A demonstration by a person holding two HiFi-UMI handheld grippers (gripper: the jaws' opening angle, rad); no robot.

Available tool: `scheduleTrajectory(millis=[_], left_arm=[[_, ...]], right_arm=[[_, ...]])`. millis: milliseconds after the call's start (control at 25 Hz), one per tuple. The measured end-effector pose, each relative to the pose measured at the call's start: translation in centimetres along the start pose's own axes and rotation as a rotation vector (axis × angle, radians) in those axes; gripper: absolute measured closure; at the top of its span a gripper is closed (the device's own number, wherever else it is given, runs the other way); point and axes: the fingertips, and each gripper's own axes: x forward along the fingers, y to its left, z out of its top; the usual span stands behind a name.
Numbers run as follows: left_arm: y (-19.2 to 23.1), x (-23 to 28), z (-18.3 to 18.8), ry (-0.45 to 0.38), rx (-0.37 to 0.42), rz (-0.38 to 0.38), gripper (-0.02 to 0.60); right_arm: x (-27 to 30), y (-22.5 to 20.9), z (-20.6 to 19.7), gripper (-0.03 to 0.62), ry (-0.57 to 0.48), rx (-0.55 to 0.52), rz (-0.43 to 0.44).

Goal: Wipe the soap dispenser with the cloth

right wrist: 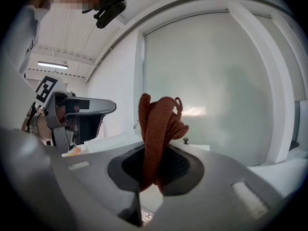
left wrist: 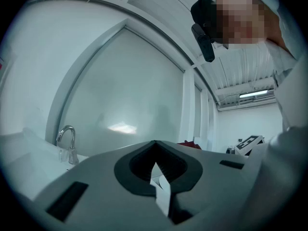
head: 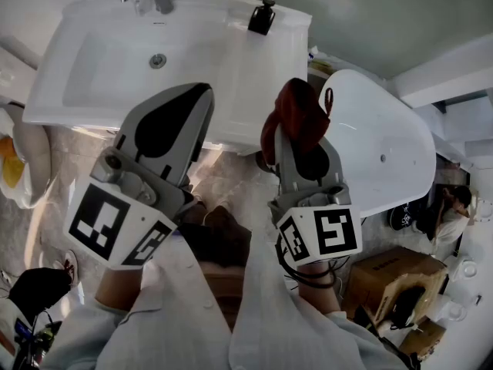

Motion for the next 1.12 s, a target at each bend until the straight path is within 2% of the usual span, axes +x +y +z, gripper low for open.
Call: scheduleTrajectory(millis=[1120], left_arm=[[0.3,-1.6,0.6,-0.019,0.004,0.016,0.578]], right_arm=[[0.4,2.6,-0.4,0.54,0.033,-0.041,0.057]])
